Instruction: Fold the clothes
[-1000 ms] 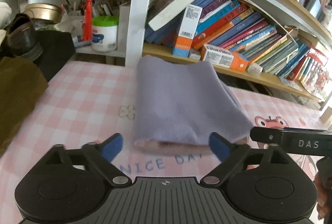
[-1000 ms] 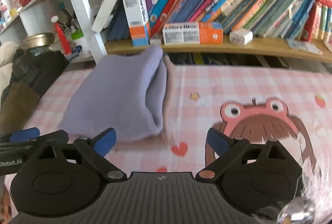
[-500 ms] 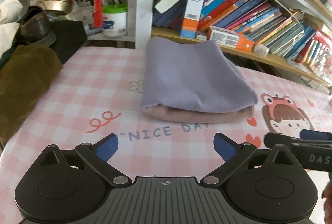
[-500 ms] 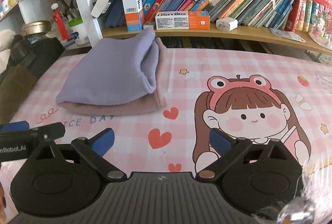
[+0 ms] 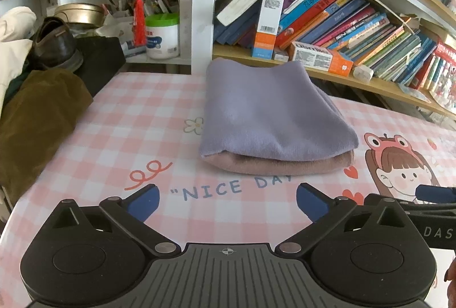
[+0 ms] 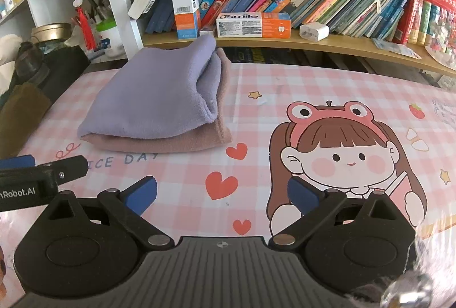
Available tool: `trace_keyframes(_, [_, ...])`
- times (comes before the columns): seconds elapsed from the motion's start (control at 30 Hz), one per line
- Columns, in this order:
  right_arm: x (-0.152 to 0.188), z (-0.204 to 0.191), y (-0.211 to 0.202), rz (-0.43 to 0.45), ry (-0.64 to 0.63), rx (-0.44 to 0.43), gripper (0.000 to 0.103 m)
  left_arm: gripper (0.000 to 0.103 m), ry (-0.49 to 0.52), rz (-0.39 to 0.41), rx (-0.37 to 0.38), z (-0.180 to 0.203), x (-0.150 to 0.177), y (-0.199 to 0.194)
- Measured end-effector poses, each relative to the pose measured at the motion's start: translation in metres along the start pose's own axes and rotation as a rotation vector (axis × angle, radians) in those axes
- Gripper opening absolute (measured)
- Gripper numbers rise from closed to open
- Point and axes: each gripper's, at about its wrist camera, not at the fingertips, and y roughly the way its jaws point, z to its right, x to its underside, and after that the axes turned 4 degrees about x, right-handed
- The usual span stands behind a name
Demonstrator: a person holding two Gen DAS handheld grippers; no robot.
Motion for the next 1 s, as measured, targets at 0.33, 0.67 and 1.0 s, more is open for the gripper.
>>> trace_keyframes(0.33, [-0.0014, -0.0022, 0.0022, -0.009, -0.016, -0.003, 0.099, 0.103, -0.001, -0.003, -0.008, 0.0006, -0.0016, 0.001])
trace_keyframes(0.67, [-0.0013, -0.0004, 0.0008, -0.012, -0.013, -0.005, 0.099, 0.103, 0.001, 0.004, -0.004, 0.0023, -0.0031, -0.0017])
trace_keyframes(1.0, [-0.0012, 0.001, -0.002, -0.008, -0.007, -0.008, 0.099, 0.103, 0.004, 0.02, -0.012, 0.004, -0.0045, -0.0069])
